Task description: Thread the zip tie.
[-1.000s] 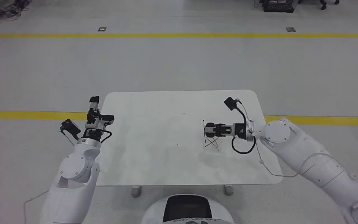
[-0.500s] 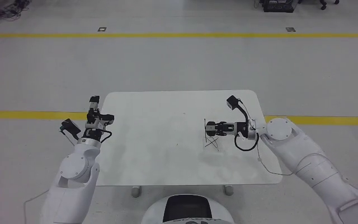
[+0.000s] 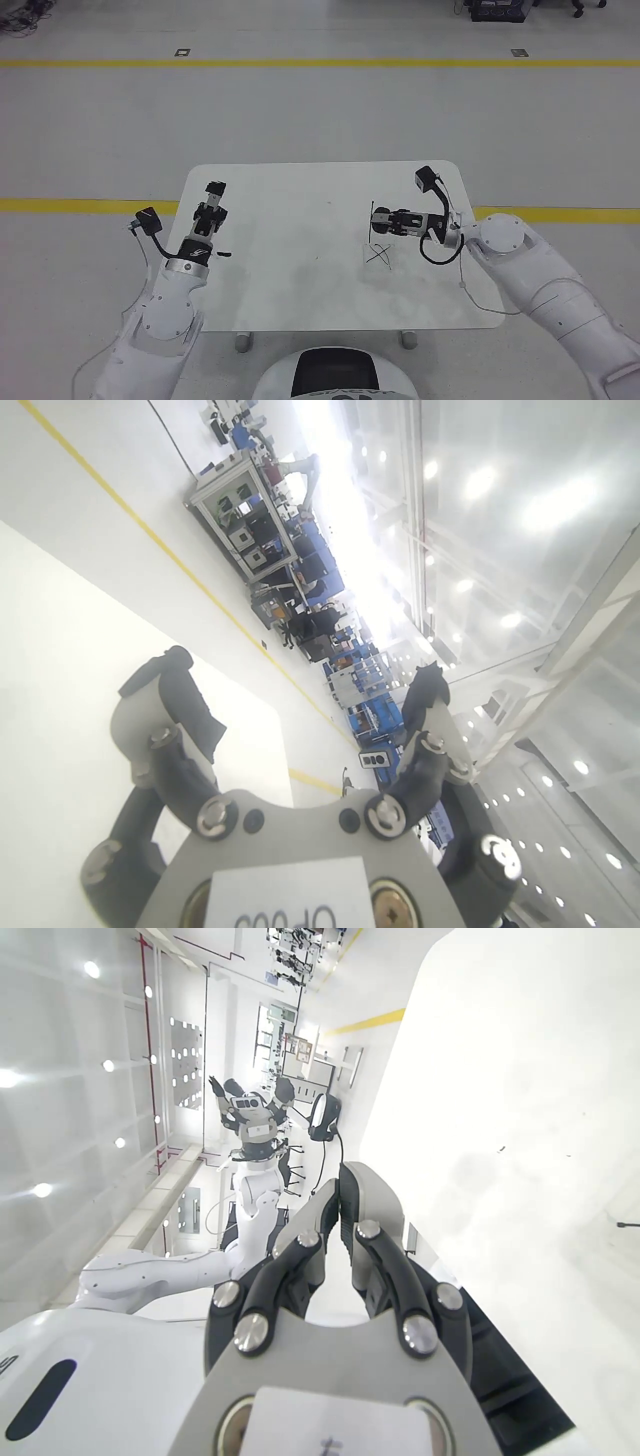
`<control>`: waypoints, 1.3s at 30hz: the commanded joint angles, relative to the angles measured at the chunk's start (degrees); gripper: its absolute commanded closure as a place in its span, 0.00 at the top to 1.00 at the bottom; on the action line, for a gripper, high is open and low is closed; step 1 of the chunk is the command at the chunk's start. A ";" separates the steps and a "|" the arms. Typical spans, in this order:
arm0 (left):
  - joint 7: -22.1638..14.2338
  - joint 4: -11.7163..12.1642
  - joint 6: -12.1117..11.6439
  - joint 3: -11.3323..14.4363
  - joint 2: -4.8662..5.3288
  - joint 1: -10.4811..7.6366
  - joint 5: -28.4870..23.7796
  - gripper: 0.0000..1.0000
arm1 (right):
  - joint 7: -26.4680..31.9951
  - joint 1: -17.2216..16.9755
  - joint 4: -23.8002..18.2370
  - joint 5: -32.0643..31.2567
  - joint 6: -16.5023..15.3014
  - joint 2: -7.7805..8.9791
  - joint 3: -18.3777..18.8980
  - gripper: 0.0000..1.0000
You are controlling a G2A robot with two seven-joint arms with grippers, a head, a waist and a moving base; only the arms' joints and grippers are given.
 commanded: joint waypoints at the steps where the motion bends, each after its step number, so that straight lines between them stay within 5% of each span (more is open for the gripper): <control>1: -0.01 0.00 0.01 0.00 0.00 0.00 0.02 1.00 | 0.01 0.00 -0.01 -0.01 -0.01 0.00 -0.01 0.00; 4: -0.24 0.05 -0.68 0.43 0.03 -0.45 2.86 1.00 | -1.47 -0.58 -0.39 -0.39 0.48 -0.10 0.10 0.00; 8: 1.42 -0.70 -0.77 2.62 0.09 -0.53 15.17 1.00 | -1.74 -1.78 0.14 1.20 0.35 -0.10 1.59 0.00; 16: 8.48 0.54 5.34 11.24 -0.39 -2.56 44.04 1.00 | 1.24 -3.81 3.04 6.20 0.97 -0.12 4.38 0.00; 27: 8.94 1.63 5.38 12.67 -0.48 -3.72 48.55 1.00 | 3.40 -3.38 5.81 8.98 0.93 -0.37 5.35 0.00; 32: 9.66 1.56 9.33 15.84 -0.46 -5.06 64.36 1.00 | 1.78 -4.50 4.19 8.57 1.78 -0.63 5.86 0.00; 34: 9.41 2.07 13.52 18.20 -0.53 -6.11 75.38 1.00 | 1.72 -4.75 3.93 8.84 2.37 -0.78 6.08 0.00; 36: 9.10 2.63 16.51 20.91 -0.87 -6.98 80.98 1.00 | 2.21 -4.92 3.78 9.35 3.58 -0.97 6.03 0.00; 39: 9.52 3.01 16.69 22.18 -1.10 -7.56 81.76 1.00 | 1.41 -4.86 4.07 9.34 4.37 -1.10 6.31 0.00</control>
